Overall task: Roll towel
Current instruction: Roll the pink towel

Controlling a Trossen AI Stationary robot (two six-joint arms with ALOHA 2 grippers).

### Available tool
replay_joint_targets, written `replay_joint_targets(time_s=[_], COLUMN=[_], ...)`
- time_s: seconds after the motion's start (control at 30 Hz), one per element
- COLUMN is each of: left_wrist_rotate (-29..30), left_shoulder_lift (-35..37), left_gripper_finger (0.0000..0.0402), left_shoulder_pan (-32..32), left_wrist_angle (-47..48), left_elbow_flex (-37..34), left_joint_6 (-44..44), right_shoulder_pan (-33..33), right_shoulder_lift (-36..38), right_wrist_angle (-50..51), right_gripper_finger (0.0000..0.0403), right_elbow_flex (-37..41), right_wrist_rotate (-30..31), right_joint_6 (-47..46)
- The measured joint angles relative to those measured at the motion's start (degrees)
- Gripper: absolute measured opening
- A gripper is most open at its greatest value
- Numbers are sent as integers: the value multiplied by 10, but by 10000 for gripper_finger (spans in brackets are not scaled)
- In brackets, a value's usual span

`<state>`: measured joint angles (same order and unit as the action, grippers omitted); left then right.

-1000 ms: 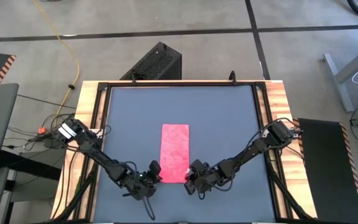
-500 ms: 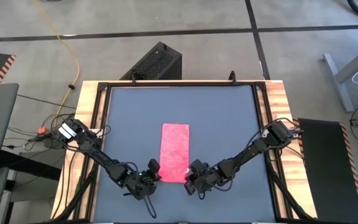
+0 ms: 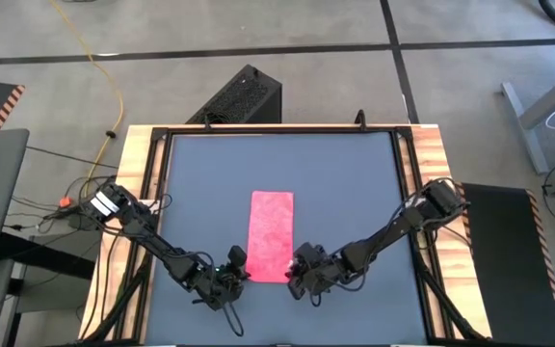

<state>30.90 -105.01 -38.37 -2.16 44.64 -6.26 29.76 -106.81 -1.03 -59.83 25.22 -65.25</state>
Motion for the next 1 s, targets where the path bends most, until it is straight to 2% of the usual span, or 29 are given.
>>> replay_joint_targets(time_s=[0.17, 0.3, 0.4, 0.63, 0.9, 1.0], left_wrist_rotate=[1, 0, 0, -2, -4, -5], left_shoulder_lift=[0, 0, 0, 0, 0, 0], left_gripper_finger=[0, 0, 0, 0, 0, 0], left_shoulder_pan=[0, 0, 0, 0, 0, 0], left_wrist_angle=[-1, -1, -1, -1, 1, 1], left_elbow_flex=[0, 0, 0, 2, 12, 13], left_joint_6=[12, 21, 31, 55, 57, 67], right_shoulder_pan=[26, 42, 48, 39, 36, 43], right_shoulder_lift=[44, 47, 30, -13, -56, -61], right_wrist_angle=[67, 74, 103, 201, 222, 222], right_gripper_finger=[156, 135, 124, 122, 123, 123], right_elbow_flex=[-1, -7, -34, -85, -109, -121], right_wrist_rotate=[50, 51, 46, 46, -3, -3], right_joint_6=[151, 275, 330, 371, 397, 413])
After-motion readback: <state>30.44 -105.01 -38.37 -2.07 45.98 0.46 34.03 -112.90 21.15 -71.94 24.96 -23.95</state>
